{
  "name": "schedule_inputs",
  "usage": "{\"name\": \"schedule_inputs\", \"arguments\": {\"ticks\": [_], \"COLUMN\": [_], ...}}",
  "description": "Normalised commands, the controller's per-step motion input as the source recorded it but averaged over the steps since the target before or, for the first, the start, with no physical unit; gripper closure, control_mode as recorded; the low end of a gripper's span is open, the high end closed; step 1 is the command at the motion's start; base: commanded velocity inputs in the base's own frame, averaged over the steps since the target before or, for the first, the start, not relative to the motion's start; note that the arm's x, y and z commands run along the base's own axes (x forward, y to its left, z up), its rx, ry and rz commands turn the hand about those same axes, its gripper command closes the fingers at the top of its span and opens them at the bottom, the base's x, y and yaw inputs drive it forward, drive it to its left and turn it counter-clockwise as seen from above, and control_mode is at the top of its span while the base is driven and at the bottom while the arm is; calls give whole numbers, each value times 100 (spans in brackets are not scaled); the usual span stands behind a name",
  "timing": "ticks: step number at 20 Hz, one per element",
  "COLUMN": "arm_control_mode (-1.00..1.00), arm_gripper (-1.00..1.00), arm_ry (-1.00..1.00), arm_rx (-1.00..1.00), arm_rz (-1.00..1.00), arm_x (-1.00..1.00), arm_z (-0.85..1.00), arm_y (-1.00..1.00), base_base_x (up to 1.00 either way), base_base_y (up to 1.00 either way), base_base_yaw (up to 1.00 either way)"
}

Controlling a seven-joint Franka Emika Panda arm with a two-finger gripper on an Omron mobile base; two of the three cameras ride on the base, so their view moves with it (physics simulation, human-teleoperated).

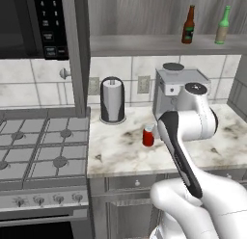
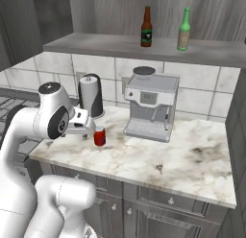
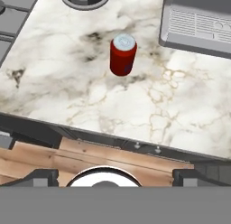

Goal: Sort all alcoholic drinks to one cabinet, and non-alcoholic drinks to the other.

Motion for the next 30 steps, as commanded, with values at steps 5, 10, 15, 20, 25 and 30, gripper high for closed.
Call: {"name": "schedule_inputs", "arguments": {"ticks": [5,10,15,20,25,30], "arm_control_mode": [-100,-100,-100,-100,-100,-100], "arm_gripper": [-100,-100,-100,-100,-100,-100], "arm_ry": [0,-5,-8,-6,0,0], "arm_rx": [0,0,0,0,0,0], "arm_rz": [0,0,0,0,-2,-3], "arm_x": [19,18,13,6,8,12], "arm_z": [-22,-19,-14,-7,-4,-6], "arm_y": [0,0,0,0,0,1], "base_base_x": [0,0,0,0,0,0], "base_base_y": [0,0,0,0,0,0], "base_base_yaw": [0,0,0,0,0,0]}}
